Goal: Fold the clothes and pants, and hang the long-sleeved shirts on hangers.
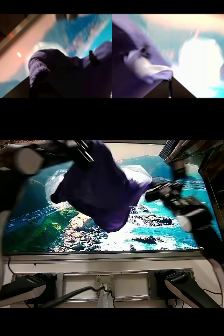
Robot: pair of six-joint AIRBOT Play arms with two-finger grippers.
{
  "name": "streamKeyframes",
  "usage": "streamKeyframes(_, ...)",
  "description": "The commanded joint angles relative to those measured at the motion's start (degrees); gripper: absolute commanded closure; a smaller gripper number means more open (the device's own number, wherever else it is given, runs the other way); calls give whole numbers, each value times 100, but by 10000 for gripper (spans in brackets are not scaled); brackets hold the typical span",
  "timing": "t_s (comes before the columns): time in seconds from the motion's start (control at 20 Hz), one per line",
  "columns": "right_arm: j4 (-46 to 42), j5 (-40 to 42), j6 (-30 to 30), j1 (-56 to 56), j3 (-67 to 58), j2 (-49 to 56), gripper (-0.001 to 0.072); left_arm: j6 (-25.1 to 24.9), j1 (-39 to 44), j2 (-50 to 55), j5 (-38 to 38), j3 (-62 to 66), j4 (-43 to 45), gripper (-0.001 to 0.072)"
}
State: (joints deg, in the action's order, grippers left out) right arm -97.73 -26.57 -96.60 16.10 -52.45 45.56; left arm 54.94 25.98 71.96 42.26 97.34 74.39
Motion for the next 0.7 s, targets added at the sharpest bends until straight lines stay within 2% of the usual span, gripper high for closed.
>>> streamKeyframes(0.0,0,-13,22,-415,-774,-855,695,-7,308,-1213,-671,4,103,700)
streamKeyframes(0.1,-17,-103,42,-535,-1272,-1178,695,-7,723,-1784,-820,4,105,700)
streamKeyframes(0.25,-15,-122,396,-575,-1967,-1440,695,-7,1462,-2308,-780,4,105,700)
streamKeyframes(0.4,-15,-175,610,-575,-2542,-1416,695,-7,2033,-2315,-778,4,107,700)
streamKeyframes(0.5,-11,-157,719,-575,-2789,-1261,695,0,2068,-2142,-767,4,118,700)
streamKeyframes(0.55,-11,-125,739,-575,-2892,-1147,695,177,2055,-2033,-750,2,304,699)
streamKeyframes(0.6,-13,-24,763,-575,-2990,-986,695,605,1985,-1912,-695,2,568,699)
streamKeyframes(0.65,-15,105,782,-575,-3080,-800,695,1373,1873,-1764,-476,2,824,699)
